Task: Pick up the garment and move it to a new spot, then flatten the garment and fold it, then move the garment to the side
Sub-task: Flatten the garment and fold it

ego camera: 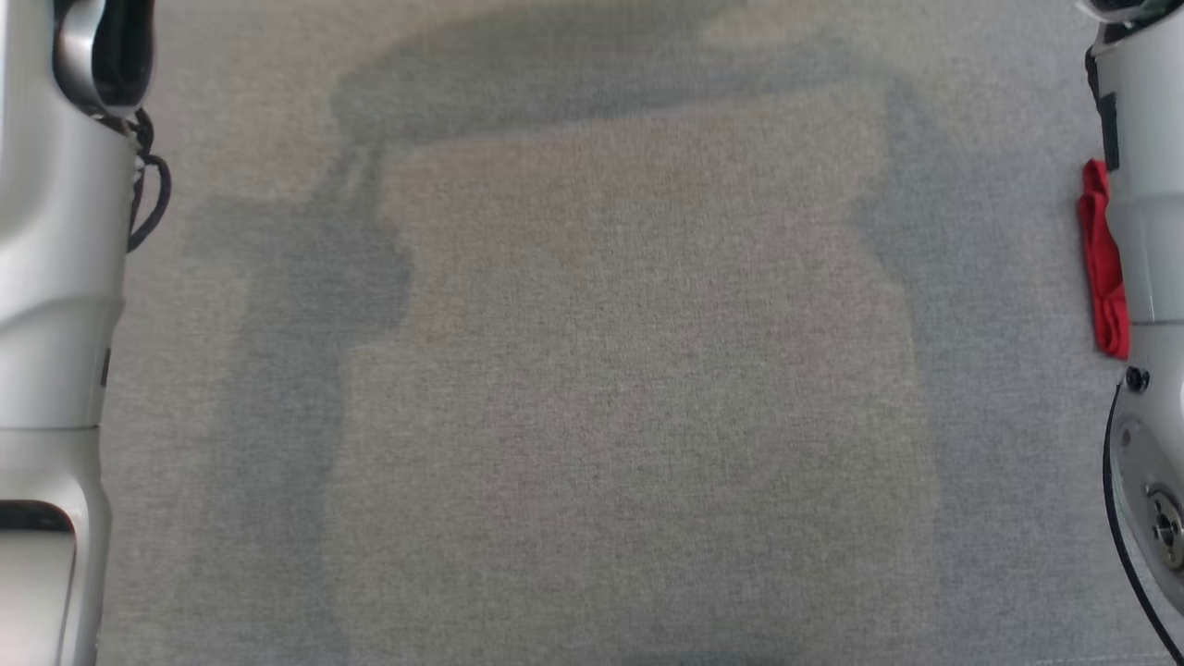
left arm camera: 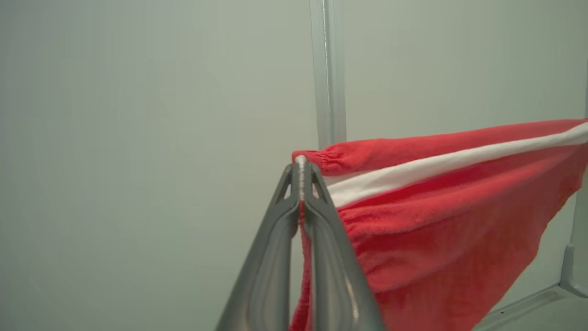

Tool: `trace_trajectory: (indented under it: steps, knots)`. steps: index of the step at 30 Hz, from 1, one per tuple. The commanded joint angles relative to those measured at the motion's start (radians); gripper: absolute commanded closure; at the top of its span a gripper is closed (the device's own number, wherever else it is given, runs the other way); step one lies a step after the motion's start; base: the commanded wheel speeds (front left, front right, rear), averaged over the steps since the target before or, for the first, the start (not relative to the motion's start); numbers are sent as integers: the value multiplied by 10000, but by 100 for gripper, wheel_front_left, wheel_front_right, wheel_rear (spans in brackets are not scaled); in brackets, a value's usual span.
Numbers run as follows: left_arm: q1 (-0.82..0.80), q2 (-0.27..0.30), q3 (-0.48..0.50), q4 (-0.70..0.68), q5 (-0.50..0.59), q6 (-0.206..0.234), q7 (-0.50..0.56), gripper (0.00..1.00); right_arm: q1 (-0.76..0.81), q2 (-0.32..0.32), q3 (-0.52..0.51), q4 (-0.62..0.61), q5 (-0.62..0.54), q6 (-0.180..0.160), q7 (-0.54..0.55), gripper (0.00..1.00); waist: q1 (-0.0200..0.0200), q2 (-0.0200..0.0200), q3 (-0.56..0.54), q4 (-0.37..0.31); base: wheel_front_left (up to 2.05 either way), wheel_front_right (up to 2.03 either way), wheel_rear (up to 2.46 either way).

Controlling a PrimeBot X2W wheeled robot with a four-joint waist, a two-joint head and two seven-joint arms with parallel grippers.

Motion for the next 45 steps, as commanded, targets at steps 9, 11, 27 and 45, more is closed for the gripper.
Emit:
trace_trajectory:
  steps: [9, 11, 27, 45]
  knots:
    - [3624, -106, -535, -63, -1260, 7, -74, 100, 3028, -53, 1754, 1174, 1463, -15, -519, 100, -1, 73, 377, -485, 0, 0, 0]
    - [4250, -214, -633, -18, -1243, 4, -71, 100, 3555, -114, 1984, 1172, 1770, -14, -541, 100, -1, 73, 257, -481, 0, 0, 0]
    - [11113, -1252, 285, -843, -874, 10, -66, 100, 9952, -1642, 3936, 32, 5080, -17, -628, 100, -1, 73, -3432, -508, 0, 0, 0]
    - [13337, -1533, 496, -2627, -321, 11, -67, 100, 12077, -2780, 4301, -2371, 6127, -18, -389, 100, -1, 73, -3616, -27, 0, 0, 0]
